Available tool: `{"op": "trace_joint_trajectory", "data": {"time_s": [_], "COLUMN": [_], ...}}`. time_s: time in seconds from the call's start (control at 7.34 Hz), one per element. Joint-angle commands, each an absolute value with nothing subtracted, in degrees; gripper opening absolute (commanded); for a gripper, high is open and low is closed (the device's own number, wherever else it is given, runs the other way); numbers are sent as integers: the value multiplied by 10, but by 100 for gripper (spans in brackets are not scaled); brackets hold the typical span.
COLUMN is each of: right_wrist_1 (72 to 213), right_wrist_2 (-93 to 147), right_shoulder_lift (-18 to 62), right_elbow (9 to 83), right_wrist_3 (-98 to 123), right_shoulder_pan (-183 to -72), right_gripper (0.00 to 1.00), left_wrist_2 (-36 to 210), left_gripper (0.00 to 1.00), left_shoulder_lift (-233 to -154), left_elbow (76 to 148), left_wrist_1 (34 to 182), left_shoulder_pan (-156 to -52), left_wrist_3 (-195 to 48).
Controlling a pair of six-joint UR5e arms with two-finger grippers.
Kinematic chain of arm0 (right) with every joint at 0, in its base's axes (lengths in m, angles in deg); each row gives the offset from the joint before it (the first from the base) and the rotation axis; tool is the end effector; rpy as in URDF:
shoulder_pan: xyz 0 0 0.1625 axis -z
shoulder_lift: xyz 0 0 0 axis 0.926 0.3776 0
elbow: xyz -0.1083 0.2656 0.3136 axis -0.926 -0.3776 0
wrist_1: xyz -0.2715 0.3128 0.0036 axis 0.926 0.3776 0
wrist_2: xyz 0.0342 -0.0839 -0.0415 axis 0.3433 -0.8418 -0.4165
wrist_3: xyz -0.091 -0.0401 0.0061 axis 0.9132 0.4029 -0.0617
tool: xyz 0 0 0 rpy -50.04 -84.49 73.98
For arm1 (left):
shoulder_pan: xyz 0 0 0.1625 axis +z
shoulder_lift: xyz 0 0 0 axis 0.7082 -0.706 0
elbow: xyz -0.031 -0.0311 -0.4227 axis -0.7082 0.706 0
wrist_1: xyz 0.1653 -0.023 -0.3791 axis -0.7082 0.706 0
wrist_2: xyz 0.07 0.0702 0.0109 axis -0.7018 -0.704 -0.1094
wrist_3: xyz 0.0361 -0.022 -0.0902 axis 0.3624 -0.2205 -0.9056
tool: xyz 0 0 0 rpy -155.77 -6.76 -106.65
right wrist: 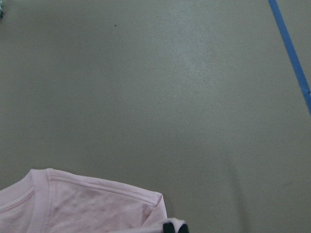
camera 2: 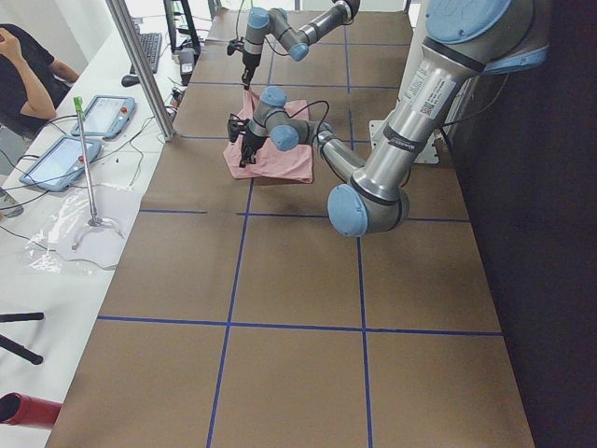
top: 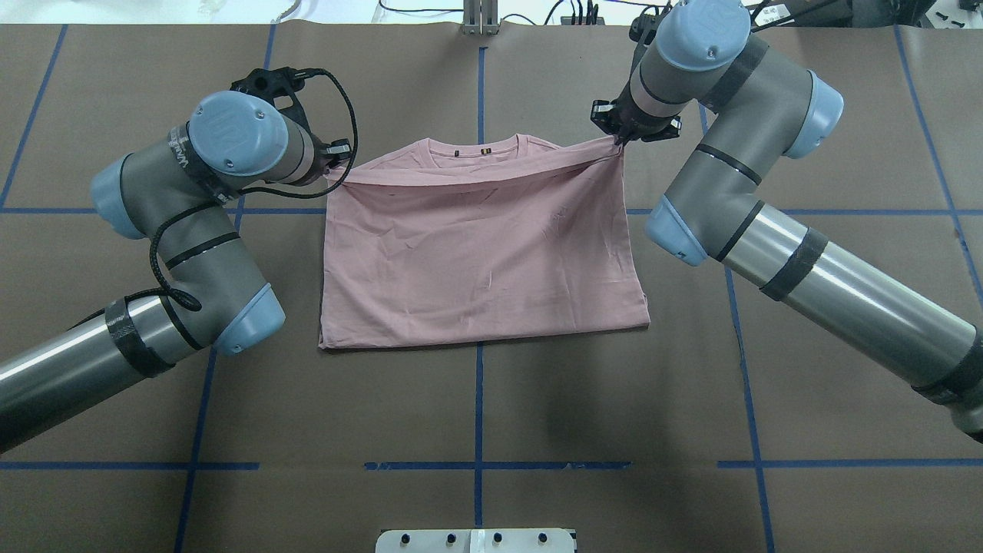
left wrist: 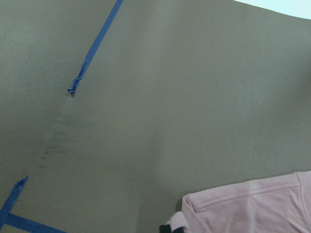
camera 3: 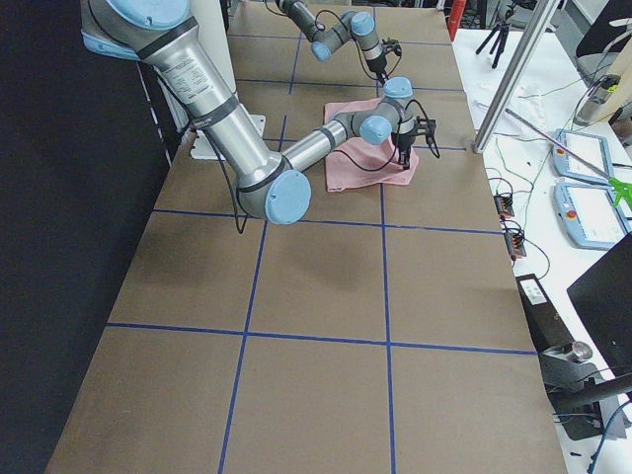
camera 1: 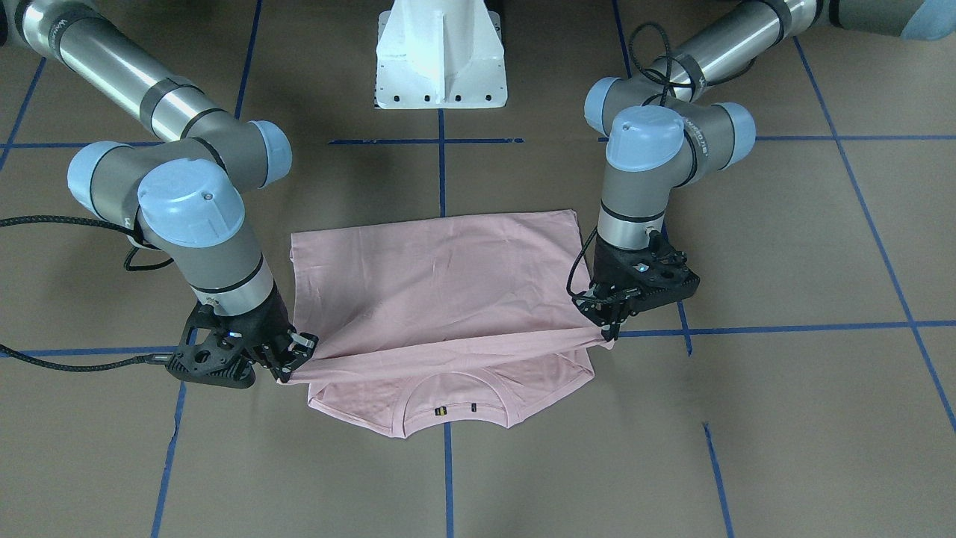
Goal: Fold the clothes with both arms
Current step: 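Release the hem at the collar and raise both grippers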
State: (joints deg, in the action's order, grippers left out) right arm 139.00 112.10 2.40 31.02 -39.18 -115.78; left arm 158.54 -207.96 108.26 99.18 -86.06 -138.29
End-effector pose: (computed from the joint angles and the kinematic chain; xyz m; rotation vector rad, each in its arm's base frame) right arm -0.4309 -0.6304 0.2996 0.1998 -0.8136 0.3029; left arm 0.4537 -0.5638 0.3008 0.3339 0.8002 -0.4746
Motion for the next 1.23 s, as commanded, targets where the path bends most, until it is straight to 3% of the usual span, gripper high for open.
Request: {"op": "trace_joint_trajectory", "data": {"time_s": [0.0, 0.14, 0.27, 0.41, 0.68, 1.09], "right_wrist_1": [1319, 1317, 1317, 1317, 1317, 1322], "right_wrist_2": [1122, 1122, 1122, 1122, 1124, 1154], "right_shoulder_lift": [27, 26, 27, 27, 34, 42], "right_elbow": [285, 285, 285, 285, 284, 307], "right_wrist_3": [-393, -393, -393, -394, -391, -382], "right_shoulder_pan": [-1155, -1155, -1155, -1155, -1155, -1156], "right_gripper": [0, 0, 12, 39, 100, 100], "left_wrist_2": [1585, 1585, 1584, 1585, 1584, 1602], "left_gripper": [7, 27, 45, 57, 99, 100], "left_shoulder_lift": [-2080, -2080, -2082, -2087, -2090, -2092], "left_elbow": [1077, 1072, 1072, 1072, 1073, 1118], "left_wrist_1": [991, 990, 992, 993, 991, 983], "left_shoulder_pan": [-860, -858, -857, -856, -852, -851], "left_wrist_3": [-1385, -1387, -1407, -1415, -1418, -1418]}}
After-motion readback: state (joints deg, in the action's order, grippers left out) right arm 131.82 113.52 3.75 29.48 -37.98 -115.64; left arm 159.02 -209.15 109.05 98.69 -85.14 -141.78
